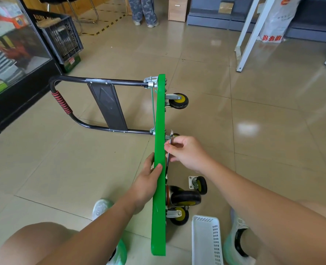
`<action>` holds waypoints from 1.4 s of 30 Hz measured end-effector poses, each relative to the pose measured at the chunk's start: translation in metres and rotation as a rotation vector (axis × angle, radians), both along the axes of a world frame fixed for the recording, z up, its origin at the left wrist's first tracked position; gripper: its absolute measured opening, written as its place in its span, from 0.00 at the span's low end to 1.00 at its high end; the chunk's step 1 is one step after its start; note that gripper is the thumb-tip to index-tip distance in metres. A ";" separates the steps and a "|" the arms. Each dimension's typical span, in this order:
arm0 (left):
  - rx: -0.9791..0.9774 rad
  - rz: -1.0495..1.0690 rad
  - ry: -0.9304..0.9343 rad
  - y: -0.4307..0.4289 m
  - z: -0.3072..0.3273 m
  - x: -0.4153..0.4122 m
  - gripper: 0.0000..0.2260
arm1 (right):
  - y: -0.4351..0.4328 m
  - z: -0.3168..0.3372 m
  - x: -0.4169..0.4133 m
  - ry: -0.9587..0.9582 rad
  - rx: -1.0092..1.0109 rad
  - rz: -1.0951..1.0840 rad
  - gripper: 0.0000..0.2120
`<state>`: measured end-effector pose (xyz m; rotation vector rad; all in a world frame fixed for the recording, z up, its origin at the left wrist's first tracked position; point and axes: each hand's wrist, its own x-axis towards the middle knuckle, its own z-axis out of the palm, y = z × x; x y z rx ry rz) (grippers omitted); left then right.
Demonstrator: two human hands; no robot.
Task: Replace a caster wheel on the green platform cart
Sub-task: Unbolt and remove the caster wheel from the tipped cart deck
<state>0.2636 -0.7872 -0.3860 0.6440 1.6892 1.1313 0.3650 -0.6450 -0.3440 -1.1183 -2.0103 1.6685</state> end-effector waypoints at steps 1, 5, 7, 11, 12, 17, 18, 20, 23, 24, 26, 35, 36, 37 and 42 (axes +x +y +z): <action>0.007 0.007 -0.008 0.001 0.000 0.001 0.21 | 0.000 0.000 -0.001 0.023 -0.026 -0.013 0.07; 0.015 0.033 -0.015 0.004 -0.002 0.003 0.21 | 0.002 0.000 -0.006 0.052 -0.068 -0.045 0.07; 0.020 0.024 0.013 0.005 -0.002 0.006 0.22 | 0.005 -0.002 -0.008 0.051 -0.065 -0.045 0.04; 0.022 0.029 0.084 0.005 -0.005 0.014 0.25 | 0.008 -0.006 -0.012 0.022 -0.036 -0.081 0.04; 0.023 0.029 0.104 0.004 -0.006 0.015 0.25 | 0.009 -0.008 -0.013 0.016 -0.033 -0.093 0.05; 0.047 0.021 0.136 0.002 -0.007 0.017 0.26 | 0.010 -0.011 -0.015 0.025 -0.085 -0.130 0.05; 0.046 0.019 0.137 0.002 -0.008 0.017 0.26 | 0.010 -0.011 -0.015 0.027 -0.094 -0.135 0.05; 0.044 0.019 0.135 0.002 -0.012 0.016 0.27 | 0.010 -0.012 -0.016 0.018 -0.099 -0.145 0.05; 0.046 0.016 0.141 0.002 -0.014 0.015 0.27 | 0.012 -0.014 -0.018 -0.007 -0.086 -0.156 0.05; 0.047 0.019 0.148 0.002 -0.015 0.014 0.26 | 0.013 -0.015 -0.019 -0.012 -0.086 -0.161 0.05; 0.052 0.027 0.152 0.002 -0.016 0.014 0.26 | 0.013 -0.015 -0.020 -0.017 -0.091 -0.165 0.06; 0.072 0.022 0.171 0.000 -0.012 0.014 0.25 | 0.013 -0.013 -0.019 -0.021 -0.106 -0.170 0.06; 0.071 0.021 0.181 -0.001 -0.009 0.015 0.25 | 0.012 -0.013 -0.019 -0.016 -0.112 -0.171 0.06; 0.069 0.016 0.193 -0.001 -0.006 0.016 0.25 | 0.012 -0.012 -0.018 -0.009 -0.119 -0.172 0.06; 0.071 -0.004 0.190 -0.002 0.005 0.018 0.24 | 0.011 -0.013 -0.019 -0.013 -0.116 -0.181 0.05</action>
